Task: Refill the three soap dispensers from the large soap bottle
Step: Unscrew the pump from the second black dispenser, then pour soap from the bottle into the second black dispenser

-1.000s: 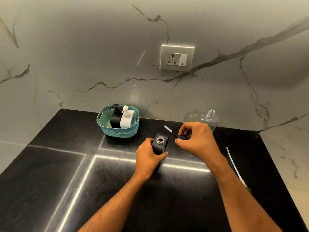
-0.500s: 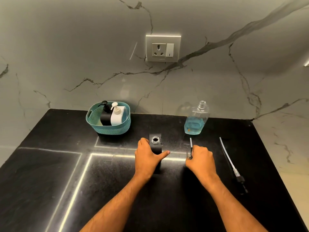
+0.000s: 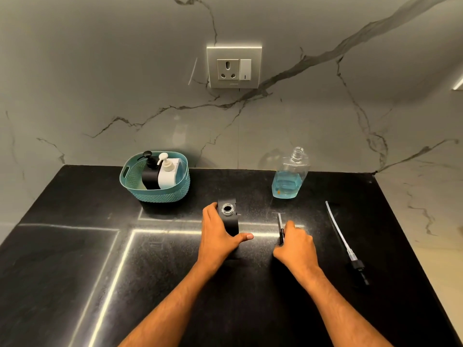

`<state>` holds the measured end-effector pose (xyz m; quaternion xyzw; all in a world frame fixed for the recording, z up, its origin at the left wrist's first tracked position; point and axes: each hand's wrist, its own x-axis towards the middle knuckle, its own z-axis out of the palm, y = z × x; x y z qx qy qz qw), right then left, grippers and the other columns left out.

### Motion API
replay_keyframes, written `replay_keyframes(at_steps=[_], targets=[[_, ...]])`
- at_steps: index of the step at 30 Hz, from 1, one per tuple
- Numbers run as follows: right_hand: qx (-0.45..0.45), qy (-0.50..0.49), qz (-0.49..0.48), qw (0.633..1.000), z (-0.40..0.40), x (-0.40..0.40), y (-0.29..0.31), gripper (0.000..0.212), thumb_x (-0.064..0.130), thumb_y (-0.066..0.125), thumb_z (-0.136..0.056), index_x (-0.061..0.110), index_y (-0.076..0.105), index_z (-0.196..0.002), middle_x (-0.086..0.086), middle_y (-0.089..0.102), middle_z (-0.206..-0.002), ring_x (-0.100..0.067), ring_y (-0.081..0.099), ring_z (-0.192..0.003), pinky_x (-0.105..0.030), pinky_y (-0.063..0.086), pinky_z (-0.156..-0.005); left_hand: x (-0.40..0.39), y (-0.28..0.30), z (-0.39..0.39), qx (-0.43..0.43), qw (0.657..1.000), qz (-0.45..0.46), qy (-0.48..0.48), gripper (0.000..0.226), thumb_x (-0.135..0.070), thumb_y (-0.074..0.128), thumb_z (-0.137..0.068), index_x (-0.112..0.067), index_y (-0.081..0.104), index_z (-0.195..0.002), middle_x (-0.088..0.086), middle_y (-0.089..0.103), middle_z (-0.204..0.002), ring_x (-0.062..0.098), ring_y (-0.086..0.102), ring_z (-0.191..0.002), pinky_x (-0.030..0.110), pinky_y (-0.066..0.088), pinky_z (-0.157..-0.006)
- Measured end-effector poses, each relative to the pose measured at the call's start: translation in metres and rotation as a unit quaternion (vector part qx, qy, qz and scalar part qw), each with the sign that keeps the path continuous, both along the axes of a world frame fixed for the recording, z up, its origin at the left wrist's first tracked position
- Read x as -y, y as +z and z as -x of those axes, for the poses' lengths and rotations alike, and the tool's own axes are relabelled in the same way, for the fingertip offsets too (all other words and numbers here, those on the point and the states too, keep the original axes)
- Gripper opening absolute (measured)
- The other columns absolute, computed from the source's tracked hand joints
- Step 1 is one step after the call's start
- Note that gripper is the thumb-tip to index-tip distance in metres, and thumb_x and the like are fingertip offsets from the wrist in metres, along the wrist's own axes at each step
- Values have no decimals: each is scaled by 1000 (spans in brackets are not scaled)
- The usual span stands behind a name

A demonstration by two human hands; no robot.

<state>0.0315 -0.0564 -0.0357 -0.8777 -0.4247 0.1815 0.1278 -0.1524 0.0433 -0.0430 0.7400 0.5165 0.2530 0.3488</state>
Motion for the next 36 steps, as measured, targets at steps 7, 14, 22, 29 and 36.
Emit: replay_keyframes(at_steps=[7,14,22,29,36], targets=[[18,-3,10,1000,0,-2,0,44,27,76,-76,16,48,-108,-4,66,-98,-29,67,-98,-31,50,-71,-13,-10,6,39,999,29,-21,136,-43,102,-54,-12,23,-160,3,30,-160,17,32,-149,27,26,-122],[27,-3,15,1000,-1,-3,1,46,34,77,-79,17,49,-110,-2,65,-100,-27,67,-100,-32,53,-74,-22,-10,10,61,995,46,-65,143,-38,103,-55,-13,15,-164,3,21,-168,9,21,-151,24,19,-122],[43,-8,25,999,-9,-4,6,53,47,75,-81,16,49,-115,-4,68,-107,-30,67,-106,-39,55,-81,-30,-11,14,79,990,58,-104,148,-57,96,-48,-20,13,-164,0,21,-169,13,24,-154,33,24,-126],[48,-23,26,998,-20,-6,13,58,52,75,-81,15,50,-119,-8,69,-112,-33,67,-108,-40,54,-81,-33,-14,13,80,988,54,-117,143,-37,103,-53,-21,13,-164,0,21,-168,16,25,-154,28,23,-123],[-59,-72,-220,971,-59,-21,6,48,35,90,-74,19,64,-112,0,69,-103,-13,66,-90,-29,57,-76,-37,-14,13,81,989,44,-115,139,-34,105,-52,-21,19,-161,-3,27,-162,13,32,-147,24,27,-119]])
